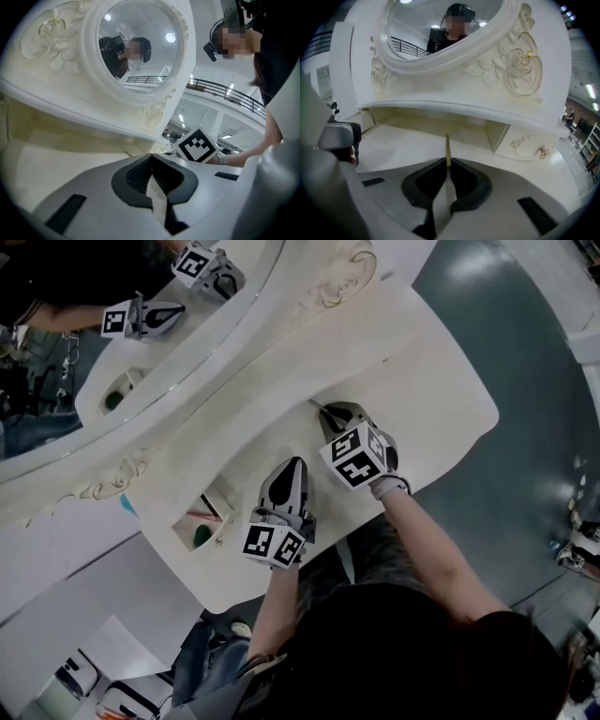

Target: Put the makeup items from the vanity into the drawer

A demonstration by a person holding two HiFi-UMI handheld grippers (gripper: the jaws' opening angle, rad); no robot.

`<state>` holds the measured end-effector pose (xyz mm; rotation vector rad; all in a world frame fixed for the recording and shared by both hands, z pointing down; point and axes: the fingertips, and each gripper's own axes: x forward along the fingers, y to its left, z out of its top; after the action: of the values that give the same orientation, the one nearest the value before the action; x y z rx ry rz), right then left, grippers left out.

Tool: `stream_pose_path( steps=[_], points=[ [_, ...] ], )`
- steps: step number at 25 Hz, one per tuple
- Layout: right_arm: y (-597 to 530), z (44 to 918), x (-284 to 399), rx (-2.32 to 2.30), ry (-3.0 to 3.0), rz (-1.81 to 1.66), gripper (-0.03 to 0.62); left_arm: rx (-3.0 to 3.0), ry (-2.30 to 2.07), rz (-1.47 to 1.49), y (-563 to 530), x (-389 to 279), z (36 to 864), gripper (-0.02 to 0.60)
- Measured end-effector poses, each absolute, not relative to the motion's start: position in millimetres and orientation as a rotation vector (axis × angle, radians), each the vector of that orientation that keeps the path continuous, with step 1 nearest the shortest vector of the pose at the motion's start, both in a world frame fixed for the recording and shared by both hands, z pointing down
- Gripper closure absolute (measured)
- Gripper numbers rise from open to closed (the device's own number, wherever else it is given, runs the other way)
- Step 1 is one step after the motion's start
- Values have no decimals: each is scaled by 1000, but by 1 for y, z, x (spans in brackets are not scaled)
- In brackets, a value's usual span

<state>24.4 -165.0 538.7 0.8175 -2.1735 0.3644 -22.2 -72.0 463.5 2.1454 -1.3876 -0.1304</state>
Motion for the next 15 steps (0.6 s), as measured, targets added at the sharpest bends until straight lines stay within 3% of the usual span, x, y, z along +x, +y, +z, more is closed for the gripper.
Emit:
stream_pose_path(
  steps=[15],
  points=[
    [-79, 512, -23, 534, -2287, 325, 551, 2033, -1523, -166, -27, -64, 465, 569]
  ],
)
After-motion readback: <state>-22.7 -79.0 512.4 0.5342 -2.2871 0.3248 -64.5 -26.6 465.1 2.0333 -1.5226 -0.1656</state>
